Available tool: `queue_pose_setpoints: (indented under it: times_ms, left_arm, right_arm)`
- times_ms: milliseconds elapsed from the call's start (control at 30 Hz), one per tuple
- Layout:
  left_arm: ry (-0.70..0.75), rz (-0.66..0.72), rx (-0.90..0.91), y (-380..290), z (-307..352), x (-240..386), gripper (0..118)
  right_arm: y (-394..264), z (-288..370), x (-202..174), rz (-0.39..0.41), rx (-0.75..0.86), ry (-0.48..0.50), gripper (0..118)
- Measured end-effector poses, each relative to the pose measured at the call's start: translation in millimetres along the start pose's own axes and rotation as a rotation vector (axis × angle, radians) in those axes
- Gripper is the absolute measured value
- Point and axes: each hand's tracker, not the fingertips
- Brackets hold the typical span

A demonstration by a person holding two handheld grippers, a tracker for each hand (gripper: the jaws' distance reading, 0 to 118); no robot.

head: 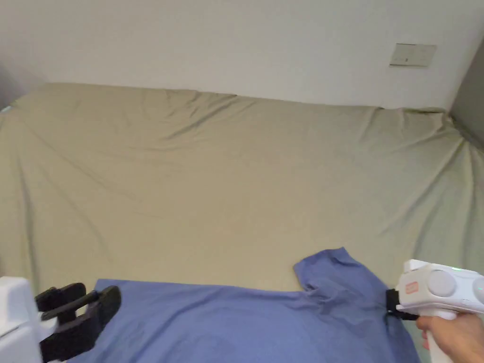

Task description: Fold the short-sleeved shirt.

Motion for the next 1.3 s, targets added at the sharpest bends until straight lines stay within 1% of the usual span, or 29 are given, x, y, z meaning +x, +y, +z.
queue_pose_setpoints:
  times_ms: [33, 67, 100, 133, 167, 233, 267, 333, 367, 400, 433, 467, 533, 567, 600, 633, 667, 700, 767, 800, 833, 900, 967, 1000, 1033, 1100, 1167, 1267, 1300]
  left_arm:
    - [0.048, -0.014, -0.021, 9, -23, -11, 102]
    - [0.068, -0.014, -0.071, 16, -44, -20, 108]
    - [0.073, 0.007, -0.112, 23, -65, -37, 106]
    - [0.096, 0.011, -0.136, 29, -89, -48, 105]
    - [0.076, 0.042, -0.191, 32, -113, -60, 105]
    - [0.163, 0.034, -0.278, 29, -155, -79, 101]
    - [0.167, 0.023, -0.350, 26, -176, -87, 101]
    - [0.248, 0.008, -0.391, 15, -207, -97, 99]
    - [0.234, 0.034, -0.449, 9, -216, -102, 96]
    - [0.250, 0.044, -0.459, 2, -225, -105, 91]
    - [0.281, 0.023, -0.466, -3, -232, -106, 86]
    - [0.285, -0.021, -0.500, -7, -238, -109, 85]
    - [0.369, -0.085, -0.529, -14, -244, -110, 80]
    - [0.336, -0.074, -0.537, -16, -242, -112, 72]
    - [0.283, -0.049, -0.531, -15, -238, -113, 54]
    - [0.253, -0.011, -0.497, -14, -233, -111, 40]
    - [0.278, -0.021, -0.494, -13, -232, -105, 21]
    - [0.279, -0.047, -0.500, -14, -232, -99, 6]
    - [0.266, -0.166, -0.537, -18, -232, -86, 5]
    - [0.260, -0.188, -0.554, -19, -232, -82, 5]
    - [0.293, -0.207, -0.542, -19, -229, -79, 5]
    - [0.252, -0.177, -0.507, -14, -222, -79, 5]
    - [0.225, -0.116, -0.472, -2, -208, -80, 5]
    - [0.219, -0.119, -0.443, 4, -197, -80, 5]
    - [0.195, -0.128, -0.401, 12, -180, -78, 5]
    - [0.162, -0.159, -0.364, 19, -147, -75, 5]
    - [0.085, -0.111, -0.294, 21, -100, -74, 5]
    - [0.021, -0.064, -0.235, 6, -33, -78, 5]
    - [0.002, -0.056, -0.234, -1, -11, -74, 5]
  right_arm:
    - [-1, 3, 0, 0.013, 0.017, 0.000, 0]
    - [-1, 6, 0, 0.019, 0.019, 0.003, 0]
    - [-2, 9, 1, 0.017, 0.028, 0.016, 0]
    - [-6, 22, -6, 0.003, 0.039, 0.043, 0]
    - [-8, 27, -8, -0.014, 0.056, 0.044, 0]
    - [-9, 34, -12, -0.003, 0.056, 0.062, 0]
    - [-12, 43, -18, 0.000, 0.067, 0.066, 0]
    - [-14, 49, -24, 0.018, 0.079, 0.078, 0]
    - [-15, 52, -26, 0.020, 0.085, 0.079, 0]
    - [-13, 54, -25, 0.019, 0.085, 0.082, 0]
    - [-14, 56, -26, 0.016, 0.087, 0.088, 0]
    - [-14, 58, -27, 0.014, 0.087, 0.091, 0]
    - [-13, 59, -25, 0.018, 0.077, 0.094, 0]
    - [-13, 60, -26, 0.017, 0.077, 0.100, 0]
    - [-14, 61, -26, 0.016, 0.075, 0.104, 0]
    - [-14, 62, -28, 0.015, 0.072, 0.105, 0]
    - [-13, 58, -25, 0.014, 0.070, 0.104, 0]
    - [-13, 58, -26, 0.015, 0.068, 0.105, 0]
    - [-14, 56, -27, 0.010, 0.064, 0.114, 0]
    - [-14, 55, -26, 0.006, 0.063, 0.118, 0]
    - [-14, 56, -26, 0.002, 0.066, 0.122, 0]
    - [-16, 62, -27, 0.000, 0.080, 0.133, 0]
    - [-18, 71, -23, 0.012, 0.101, 0.144, 0]
    - [-19, 78, -22, 0.018, 0.109, 0.152, 0]
    - [-22, 87, -20, 0.023, 0.127, 0.168, 0]
    - [-33, 111, -15, 0.064, 0.175, 0.215, 0]
    - [-52, 141, -10, 0.119, 0.225, 0.226, 0]
    - [-91, 177, 8, 0.137, 0.260, 0.287, 0]
    - [-106, 188, 14, 0.138, 0.265, 0.293, 0]
